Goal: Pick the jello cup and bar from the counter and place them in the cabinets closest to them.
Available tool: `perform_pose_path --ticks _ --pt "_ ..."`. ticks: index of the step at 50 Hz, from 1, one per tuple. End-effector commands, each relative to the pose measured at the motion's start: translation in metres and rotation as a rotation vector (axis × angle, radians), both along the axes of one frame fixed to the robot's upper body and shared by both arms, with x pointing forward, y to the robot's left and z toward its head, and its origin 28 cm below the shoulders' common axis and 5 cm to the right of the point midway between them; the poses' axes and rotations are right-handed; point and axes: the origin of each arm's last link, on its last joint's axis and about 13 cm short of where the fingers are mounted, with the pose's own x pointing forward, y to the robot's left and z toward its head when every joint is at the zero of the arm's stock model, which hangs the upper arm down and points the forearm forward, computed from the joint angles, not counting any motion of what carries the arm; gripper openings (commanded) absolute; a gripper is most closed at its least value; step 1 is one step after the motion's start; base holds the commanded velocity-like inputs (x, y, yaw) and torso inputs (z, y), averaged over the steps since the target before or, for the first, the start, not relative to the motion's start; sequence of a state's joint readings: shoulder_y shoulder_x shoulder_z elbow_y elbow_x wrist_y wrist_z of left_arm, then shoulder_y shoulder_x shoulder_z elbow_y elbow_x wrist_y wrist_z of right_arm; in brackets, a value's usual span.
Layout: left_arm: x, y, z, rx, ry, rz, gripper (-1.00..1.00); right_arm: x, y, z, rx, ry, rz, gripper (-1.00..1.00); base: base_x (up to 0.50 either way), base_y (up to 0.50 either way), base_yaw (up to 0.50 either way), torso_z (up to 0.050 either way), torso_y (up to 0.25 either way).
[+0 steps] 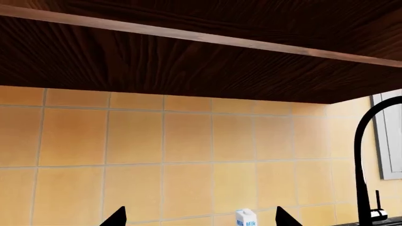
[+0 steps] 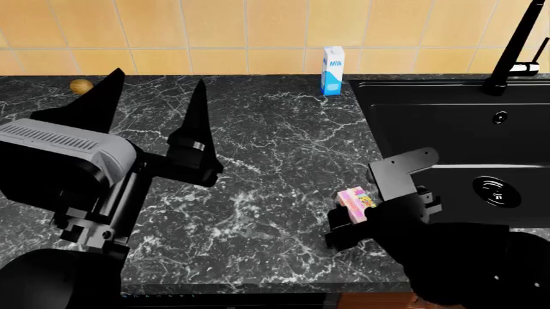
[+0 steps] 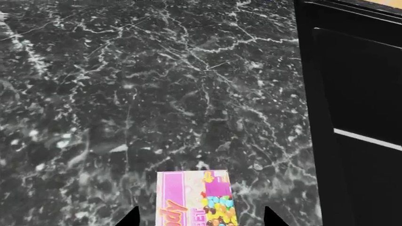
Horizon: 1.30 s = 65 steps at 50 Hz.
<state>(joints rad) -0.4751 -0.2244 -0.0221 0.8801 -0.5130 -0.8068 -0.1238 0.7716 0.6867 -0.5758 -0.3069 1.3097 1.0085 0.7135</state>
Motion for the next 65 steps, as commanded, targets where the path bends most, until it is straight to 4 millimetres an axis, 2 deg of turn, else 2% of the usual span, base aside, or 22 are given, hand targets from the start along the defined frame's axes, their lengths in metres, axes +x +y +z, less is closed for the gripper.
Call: perform_pose_path --ticks 1,17,26,30,37,45,49,50,51,55,59,65 --pt "0.000 -0.001 0.000 0.001 0.001 -0.003 1.00 0.000 -0.004 -0.031 -0.078 0.159 -0.051 -1.00 0.01 0.00 0.00 0.000 0.000" --pt "-0.001 -0.001 0.000 0.001 0.003 -0.007 1.00 -0.005 -0.002 -0.023 -0.071 0.116 -0.065 -1.00 0.00 0.00 0.00 0.000 0.000" --pt "0.021 -0.005 0.004 -0.008 0.047 0.007 1.00 -0.021 -0.002 0.015 0.018 -0.065 -0.085 -1.00 0.00 0.00 0.00 0.000 0.000" --pt "0.044 -0.005 0.010 -0.011 0.088 0.021 1.00 -0.032 -0.001 0.036 0.054 -0.158 -0.074 -1.00 0.00 0.00 0.00 0.000 0.000" --pt "0.113 -0.005 0.024 -0.006 0.191 0.049 1.00 -0.051 -0.001 0.069 0.119 -0.304 -0.055 -1.00 0.00 0.00 0.00 0.000 0.000" --pt "0.195 -0.001 0.025 -0.051 0.320 0.087 1.00 -0.062 -0.002 0.088 0.179 -0.408 -0.048 -1.00 0.00 0.00 0.00 0.000 0.000" --pt "0.224 0.002 0.022 -0.048 0.374 0.101 1.00 -0.065 -0.003 0.094 0.194 -0.456 -0.043 -1.00 0.00 0.00 0.00 0.000 0.000" --pt "0.229 0.002 0.025 -0.044 0.364 0.104 1.00 -0.066 -0.003 0.096 0.194 -0.476 -0.037 -1.00 0.00 0.00 0.00 0.000 0.000" --pt "0.229 0.004 0.015 -0.032 0.414 0.119 1.00 -0.068 -0.002 0.099 0.197 -0.496 -0.033 -1.00 0.00 0.00 0.00 0.000 0.000" --pt "0.227 0.005 0.005 0.005 0.498 0.163 1.00 -0.076 -0.002 0.109 0.195 -0.592 -0.023 -1.00 0.00 0.00 0.00 0.000 0.000" --pt "0.226 0.008 -0.003 0.036 0.513 0.234 1.00 -0.084 0.001 0.116 0.190 -0.661 -0.011 -1.00 0.00 0.00 0.00 0.000 0.000" --pt "0.225 0.009 -0.012 0.072 0.523 0.209 1.00 -0.088 0.002 0.127 0.189 -0.730 0.000 -1.00 0.00 0.00 0.00 0.000 0.000"
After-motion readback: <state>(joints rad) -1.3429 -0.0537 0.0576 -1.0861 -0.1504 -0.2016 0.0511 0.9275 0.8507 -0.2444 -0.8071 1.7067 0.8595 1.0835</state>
